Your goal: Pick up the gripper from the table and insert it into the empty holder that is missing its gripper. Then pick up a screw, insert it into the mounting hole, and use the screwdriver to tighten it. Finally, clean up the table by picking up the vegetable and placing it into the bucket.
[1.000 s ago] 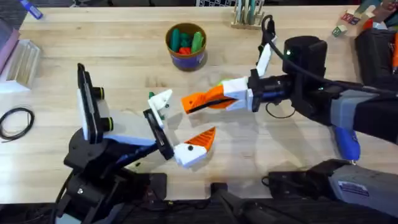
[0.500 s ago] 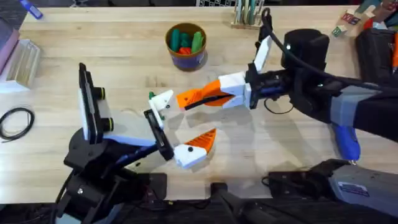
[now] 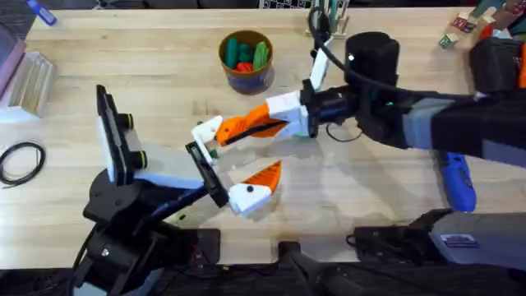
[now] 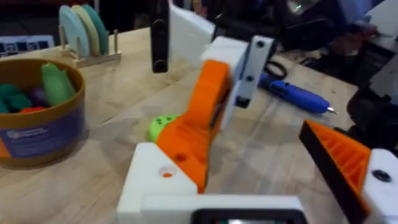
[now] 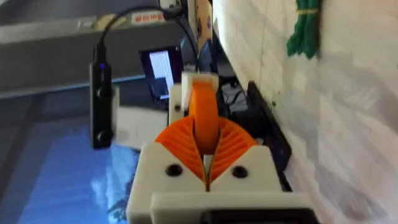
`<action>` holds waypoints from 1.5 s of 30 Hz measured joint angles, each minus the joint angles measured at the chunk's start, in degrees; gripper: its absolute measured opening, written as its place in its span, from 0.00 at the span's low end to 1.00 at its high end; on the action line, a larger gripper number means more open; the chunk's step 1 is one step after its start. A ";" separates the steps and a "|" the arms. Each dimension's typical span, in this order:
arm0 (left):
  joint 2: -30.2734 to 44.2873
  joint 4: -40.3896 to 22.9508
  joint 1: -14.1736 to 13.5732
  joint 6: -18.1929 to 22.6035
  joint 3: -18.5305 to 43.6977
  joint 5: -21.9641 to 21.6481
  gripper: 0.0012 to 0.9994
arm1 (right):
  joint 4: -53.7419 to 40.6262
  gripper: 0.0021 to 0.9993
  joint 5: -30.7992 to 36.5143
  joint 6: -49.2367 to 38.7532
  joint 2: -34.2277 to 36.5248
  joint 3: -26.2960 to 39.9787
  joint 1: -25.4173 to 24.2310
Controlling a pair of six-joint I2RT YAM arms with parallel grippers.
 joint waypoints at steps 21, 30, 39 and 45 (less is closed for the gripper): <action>-0.02 0.00 0.68 -1.49 0.02 -3.70 0.99 | 4.66 0.01 1.28 0.57 10.54 8.01 4.61; -0.03 0.02 0.68 -1.32 0.02 -3.79 0.99 | 5.78 0.07 0.29 -1.08 10.66 8.01 4.61; -0.04 0.00 -0.67 -0.33 0.04 1.32 0.99 | 10.82 0.73 -2.93 -1.92 12.10 8.01 5.07; -0.04 -0.02 -0.67 -0.16 0.04 2.58 0.99 | 10.88 0.93 -3.24 -1.96 12.10 8.01 5.07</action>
